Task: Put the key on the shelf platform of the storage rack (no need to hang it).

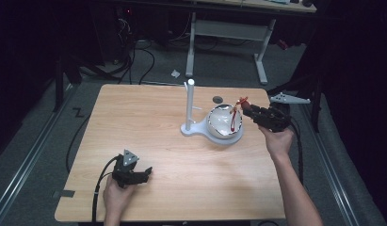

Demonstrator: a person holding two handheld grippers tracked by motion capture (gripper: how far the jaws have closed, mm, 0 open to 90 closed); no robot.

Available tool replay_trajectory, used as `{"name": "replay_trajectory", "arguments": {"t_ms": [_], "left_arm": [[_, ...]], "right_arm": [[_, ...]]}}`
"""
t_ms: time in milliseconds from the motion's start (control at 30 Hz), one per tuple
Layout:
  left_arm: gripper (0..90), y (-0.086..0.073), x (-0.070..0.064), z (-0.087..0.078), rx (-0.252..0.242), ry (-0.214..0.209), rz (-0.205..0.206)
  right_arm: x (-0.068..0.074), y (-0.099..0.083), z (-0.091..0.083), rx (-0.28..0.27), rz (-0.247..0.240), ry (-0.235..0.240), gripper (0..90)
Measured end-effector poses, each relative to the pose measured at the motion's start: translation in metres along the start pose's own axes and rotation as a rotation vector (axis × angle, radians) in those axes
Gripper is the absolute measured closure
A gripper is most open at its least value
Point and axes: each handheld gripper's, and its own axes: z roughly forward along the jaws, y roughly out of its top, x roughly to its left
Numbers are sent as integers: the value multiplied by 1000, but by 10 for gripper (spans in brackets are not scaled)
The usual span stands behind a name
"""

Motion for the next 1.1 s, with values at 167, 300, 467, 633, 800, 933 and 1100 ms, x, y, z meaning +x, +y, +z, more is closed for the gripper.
{"name": "replay_trajectory", "arguments": {"t_ms": [167,300,467,633,800,933,1100], "left_arm": [[201,0,0,0,0,0,0],[201,0,0,0,0,-1,0],[201,0,0,0,3,0,3],[201,0,0,0,1,-1,1],[201,0,0,0,1,-1,1],[201,0,0,0,1,-1,1],[201,0,0,0,0,-1,1]], "right_arm": [[0,-3,9,22,0,3,668],[2,-5,16,42,-3,12,668],[5,-8,26,67,-9,23,667],[9,-10,34,84,-11,35,667],[10,-13,39,98,-4,41,667],[12,-15,44,117,-9,40,667],[13,-20,52,137,-10,43,667]]}}
